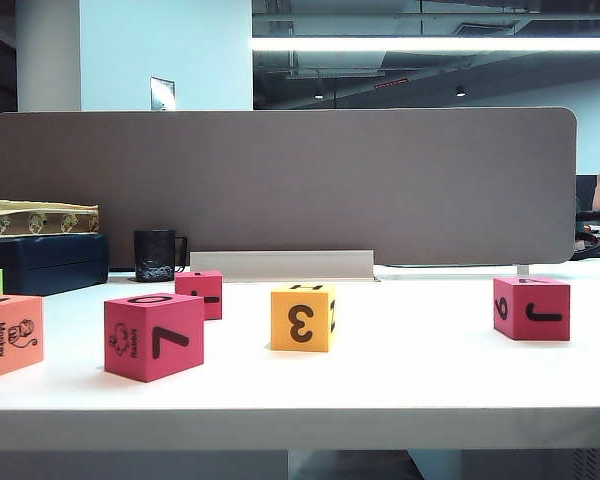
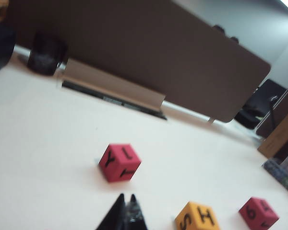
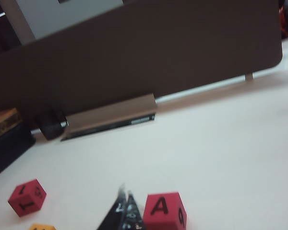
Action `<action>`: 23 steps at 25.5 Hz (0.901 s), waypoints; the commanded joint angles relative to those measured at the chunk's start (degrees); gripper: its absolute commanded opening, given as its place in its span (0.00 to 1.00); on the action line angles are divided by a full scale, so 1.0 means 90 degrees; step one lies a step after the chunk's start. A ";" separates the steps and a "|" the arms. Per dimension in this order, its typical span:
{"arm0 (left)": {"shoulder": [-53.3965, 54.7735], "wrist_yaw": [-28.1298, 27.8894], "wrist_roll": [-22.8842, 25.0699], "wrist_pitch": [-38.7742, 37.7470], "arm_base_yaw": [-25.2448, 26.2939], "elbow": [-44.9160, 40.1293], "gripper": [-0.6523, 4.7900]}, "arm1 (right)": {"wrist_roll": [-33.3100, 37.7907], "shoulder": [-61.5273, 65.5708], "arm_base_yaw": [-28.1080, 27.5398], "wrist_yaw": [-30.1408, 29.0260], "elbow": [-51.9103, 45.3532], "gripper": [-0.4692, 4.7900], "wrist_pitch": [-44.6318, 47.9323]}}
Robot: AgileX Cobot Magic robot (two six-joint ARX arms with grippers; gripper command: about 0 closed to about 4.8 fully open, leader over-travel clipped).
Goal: Select the appropriate blocks from the scattered letter blocks on the table and arrange them in a row to spell out "ALOHA".
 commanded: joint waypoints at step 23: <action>0.5442 0.1093 0.1299 -0.2436 -0.0282 0.3791 0.11 | -0.1248 0.6805 0.1957 -0.1285 0.5081 0.08 -0.2642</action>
